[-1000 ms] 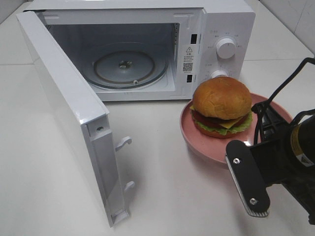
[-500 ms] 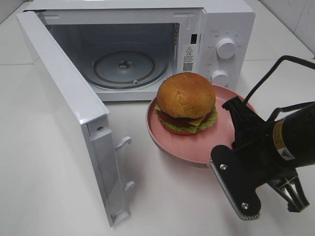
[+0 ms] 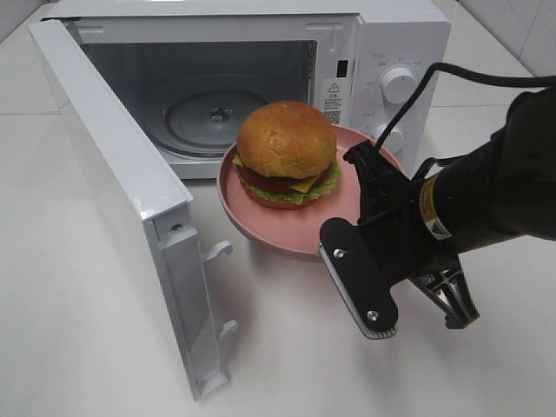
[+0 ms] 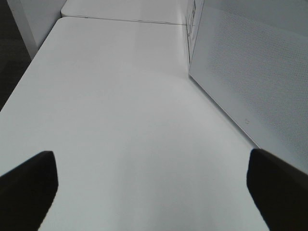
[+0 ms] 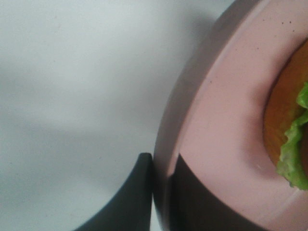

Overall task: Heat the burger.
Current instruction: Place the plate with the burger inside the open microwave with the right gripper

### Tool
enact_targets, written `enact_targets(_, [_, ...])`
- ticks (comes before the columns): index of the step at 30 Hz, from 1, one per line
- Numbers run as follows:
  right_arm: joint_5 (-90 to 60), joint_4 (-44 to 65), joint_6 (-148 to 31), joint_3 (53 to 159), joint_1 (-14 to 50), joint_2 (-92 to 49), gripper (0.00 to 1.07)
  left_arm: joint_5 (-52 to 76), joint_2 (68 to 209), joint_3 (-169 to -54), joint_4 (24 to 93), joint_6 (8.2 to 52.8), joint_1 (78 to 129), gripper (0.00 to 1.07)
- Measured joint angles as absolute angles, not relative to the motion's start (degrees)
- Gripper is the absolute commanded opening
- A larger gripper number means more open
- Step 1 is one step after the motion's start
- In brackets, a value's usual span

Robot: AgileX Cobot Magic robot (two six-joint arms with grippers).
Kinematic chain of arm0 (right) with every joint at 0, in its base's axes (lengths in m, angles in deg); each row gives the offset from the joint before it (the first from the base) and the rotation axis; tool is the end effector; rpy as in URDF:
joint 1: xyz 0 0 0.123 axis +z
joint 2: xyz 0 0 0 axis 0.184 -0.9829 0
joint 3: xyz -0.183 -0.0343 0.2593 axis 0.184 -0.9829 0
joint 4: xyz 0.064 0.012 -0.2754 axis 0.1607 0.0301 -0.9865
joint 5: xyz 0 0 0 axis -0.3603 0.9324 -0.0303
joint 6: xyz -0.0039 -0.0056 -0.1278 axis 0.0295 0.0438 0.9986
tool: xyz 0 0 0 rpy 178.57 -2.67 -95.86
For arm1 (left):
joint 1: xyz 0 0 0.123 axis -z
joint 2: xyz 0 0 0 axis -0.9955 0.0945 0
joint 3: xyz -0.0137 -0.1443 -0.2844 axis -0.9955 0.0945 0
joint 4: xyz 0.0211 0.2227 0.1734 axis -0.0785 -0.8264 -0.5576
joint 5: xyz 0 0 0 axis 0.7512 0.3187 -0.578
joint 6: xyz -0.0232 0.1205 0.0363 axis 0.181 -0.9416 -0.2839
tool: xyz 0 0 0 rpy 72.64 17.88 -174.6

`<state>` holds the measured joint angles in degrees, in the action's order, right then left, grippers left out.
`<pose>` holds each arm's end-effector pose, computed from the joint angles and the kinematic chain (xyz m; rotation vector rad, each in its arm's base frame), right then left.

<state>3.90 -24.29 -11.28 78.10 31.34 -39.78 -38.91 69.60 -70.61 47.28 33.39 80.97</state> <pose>0.2488 0.1970 0.1618 -2.2975 1.2001 -0.4893 0.0180 -0.0050 0.2795 -0.0450 2.0361 -0.0166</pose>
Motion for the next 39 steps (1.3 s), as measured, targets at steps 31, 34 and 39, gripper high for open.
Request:
enact_targets(31, [6.14, -14.14, -0.57, 95.52, 31.34, -53.76, 0.0, -38.91, 69.6, -70.61, 47.28, 33.39, 80.97, 1.0])
enact_targets(34, [7.11, -13.97, -0.28, 97.01, 31.34, -54.8, 0.0, -38.91, 69.6, -70.61, 47.28, 33.39, 80.97, 1.0])
enact_targets(39, [8.03, -13.86, 0.18, 98.9, 31.34, -56.23, 0.0, -38.91, 69.6, -70.61, 47.28, 33.39, 80.97, 1.0])
